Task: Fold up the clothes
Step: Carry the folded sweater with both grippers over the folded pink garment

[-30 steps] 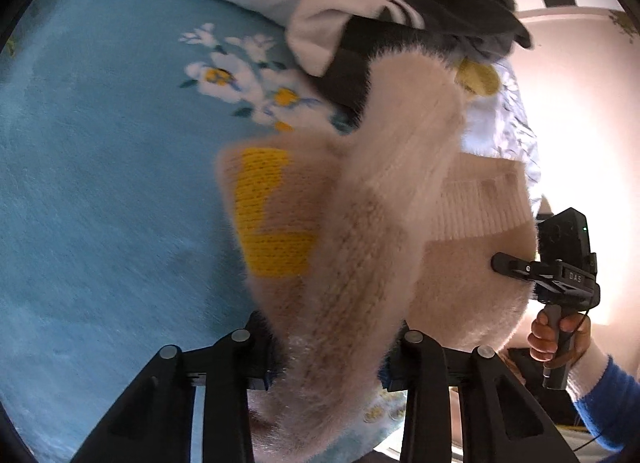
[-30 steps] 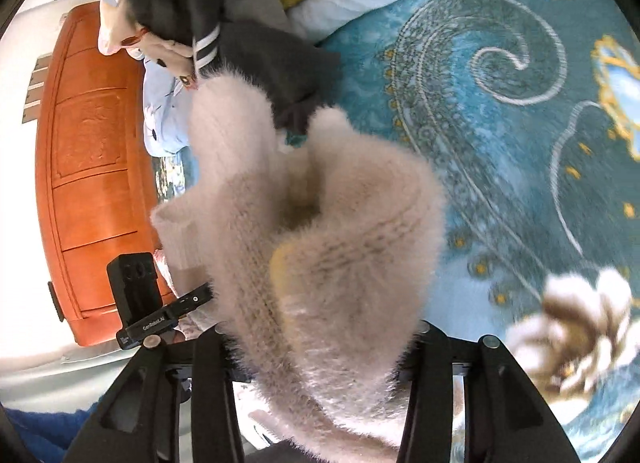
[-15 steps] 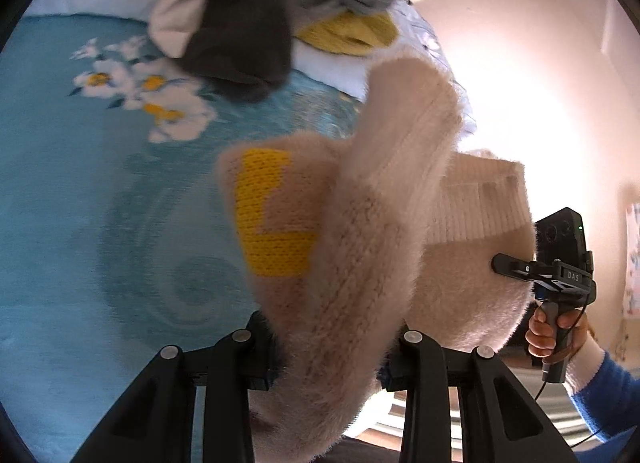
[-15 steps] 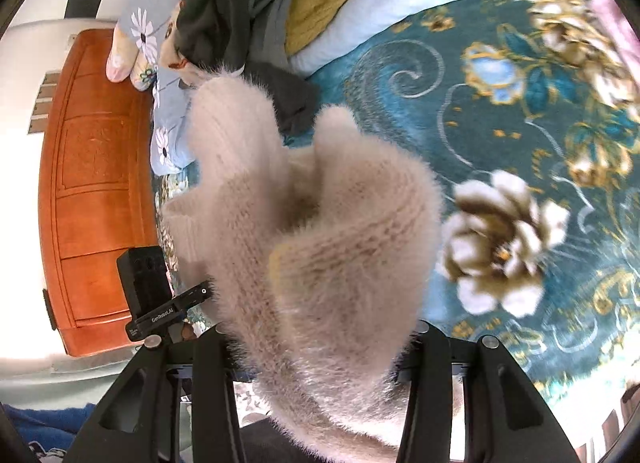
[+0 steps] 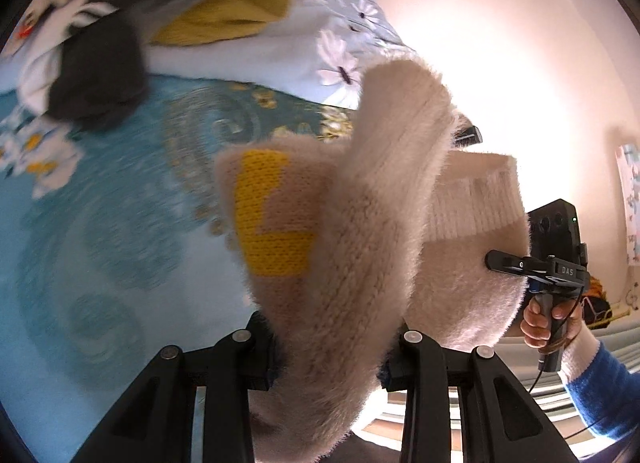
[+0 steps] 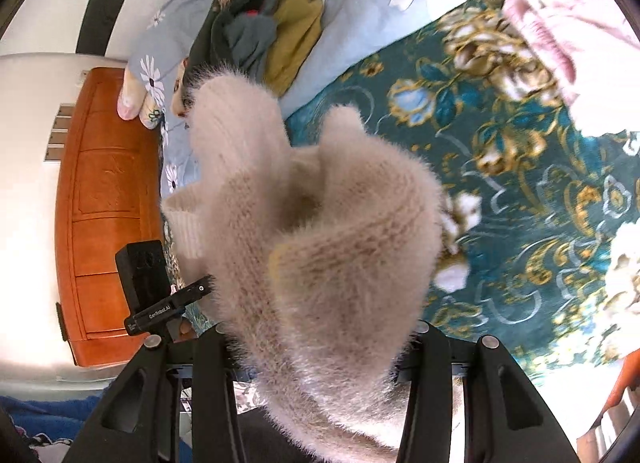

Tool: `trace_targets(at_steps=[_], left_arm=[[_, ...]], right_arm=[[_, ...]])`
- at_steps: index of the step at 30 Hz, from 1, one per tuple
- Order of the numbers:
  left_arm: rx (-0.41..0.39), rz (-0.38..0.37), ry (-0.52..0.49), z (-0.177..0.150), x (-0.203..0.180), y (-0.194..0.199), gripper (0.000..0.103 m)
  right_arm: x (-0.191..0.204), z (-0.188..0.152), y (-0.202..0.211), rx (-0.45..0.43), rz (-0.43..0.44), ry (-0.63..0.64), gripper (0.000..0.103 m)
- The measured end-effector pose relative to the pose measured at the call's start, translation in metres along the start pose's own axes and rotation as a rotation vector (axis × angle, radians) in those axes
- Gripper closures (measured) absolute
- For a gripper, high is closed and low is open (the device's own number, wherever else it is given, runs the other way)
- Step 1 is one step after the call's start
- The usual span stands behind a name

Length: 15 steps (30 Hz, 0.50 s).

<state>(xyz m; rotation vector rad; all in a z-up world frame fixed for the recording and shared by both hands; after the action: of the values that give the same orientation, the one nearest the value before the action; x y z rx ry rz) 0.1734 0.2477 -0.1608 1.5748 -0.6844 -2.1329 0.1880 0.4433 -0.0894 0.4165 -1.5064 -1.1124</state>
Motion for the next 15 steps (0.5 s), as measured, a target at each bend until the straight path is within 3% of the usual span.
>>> trace_targets(at_steps=[7, 15], left_arm=[[0.01, 0.007, -0.045, 0.023, -0.089, -0.063, 0.065], [0.045, -0.026, -0.047, 0.06, -0.174, -0.17, 0.065]], right_arm=[[-0.054, 0.052, 0.058, 0.02, 0.041, 0.095, 0.057], [-0.143, 0.134, 0.125, 0.011, 0.058, 0.125, 0.057]])
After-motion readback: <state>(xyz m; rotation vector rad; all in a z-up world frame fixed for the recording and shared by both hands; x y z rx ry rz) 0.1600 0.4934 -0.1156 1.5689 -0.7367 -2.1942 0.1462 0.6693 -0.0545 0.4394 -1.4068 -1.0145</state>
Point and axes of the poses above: each gripper's, at about its wrist camera, not at the fingertips, and y roughly against the way its jaws point, x to its left, z to its top, the point moved 5 cm from there along -y, roughly the way its jaws point, and after that the axes turned 8 degrees about -x, right-handed, at the moved point
